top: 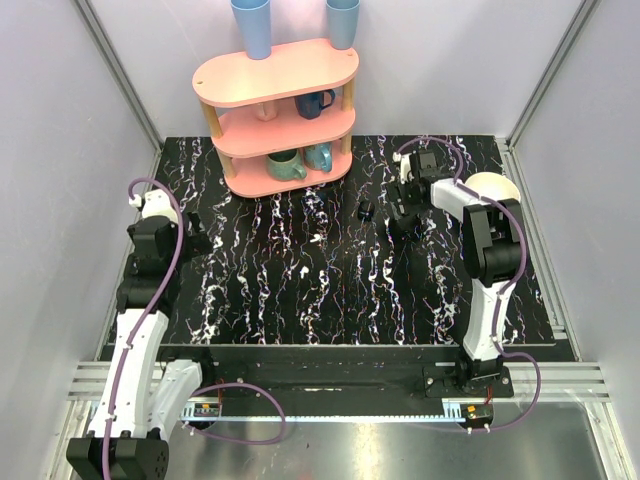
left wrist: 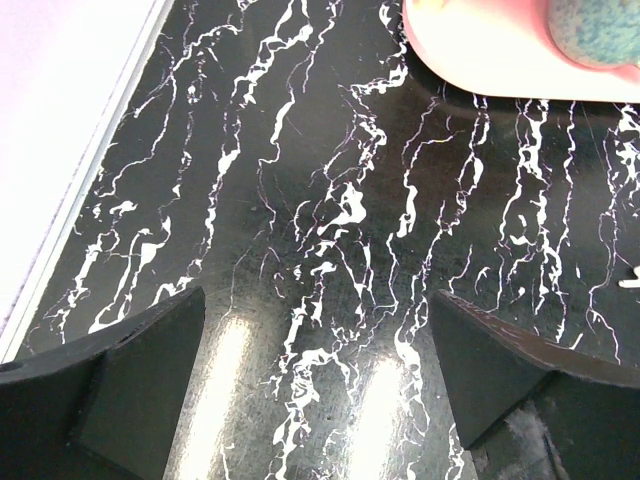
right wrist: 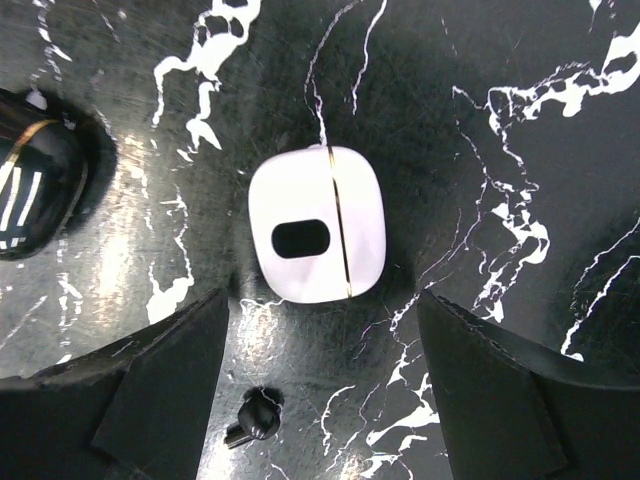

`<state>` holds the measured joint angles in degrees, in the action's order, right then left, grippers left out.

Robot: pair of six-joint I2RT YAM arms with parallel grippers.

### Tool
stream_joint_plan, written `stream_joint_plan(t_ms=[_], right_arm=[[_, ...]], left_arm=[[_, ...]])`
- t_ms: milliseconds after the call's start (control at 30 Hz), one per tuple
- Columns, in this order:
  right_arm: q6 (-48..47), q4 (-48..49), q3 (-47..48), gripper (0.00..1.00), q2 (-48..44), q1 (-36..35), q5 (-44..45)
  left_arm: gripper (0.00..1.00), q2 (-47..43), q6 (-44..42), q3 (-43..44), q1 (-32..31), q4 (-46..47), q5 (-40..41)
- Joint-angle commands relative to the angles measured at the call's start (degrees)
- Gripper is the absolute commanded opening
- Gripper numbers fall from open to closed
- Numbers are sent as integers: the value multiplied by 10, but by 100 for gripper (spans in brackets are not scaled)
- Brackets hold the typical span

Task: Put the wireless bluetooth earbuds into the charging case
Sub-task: Pick up the charging case from the center of the board.

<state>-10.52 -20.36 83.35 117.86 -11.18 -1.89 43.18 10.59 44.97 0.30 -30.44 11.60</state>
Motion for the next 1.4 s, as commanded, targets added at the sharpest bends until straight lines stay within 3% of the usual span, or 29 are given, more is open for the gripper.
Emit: stream_joint_plan(t_ms=[0,467,733,800,1033,1100,1133,1200,1233,1367], right_arm=[[-21,27,18,83,15,-3,15],[-85,-4,61,74,61,-4,25],[-97,-27,72,62,67,-3,-8],[-98,-37,76,52,75,-4,-9],[-98,-52,68,53,74,-4,8],[-94,-50,64,43,69,-4,8],[-93,-50,62,42,68,-4,10],[-88,-48,60,27,59,-4,12],[-86,-49,59,25,54,-4,11],[-58,-56,63,17,4,-8,8]], left_arm=[[99,-11,4,21,0,9,37],[99,-12,3,17,1,11,40],[99,-13,1,16,1,12,39],[99,-12,1,16,0,11,37],[99,-16,21,18,0,15,32],[99,-19,44,17,0,11,34],[99,-21,53,16,1,11,27],[99,-23,52,17,1,13,-25],[99,-20,47,20,0,14,-106],[99,6,65,52,0,17,-277]])
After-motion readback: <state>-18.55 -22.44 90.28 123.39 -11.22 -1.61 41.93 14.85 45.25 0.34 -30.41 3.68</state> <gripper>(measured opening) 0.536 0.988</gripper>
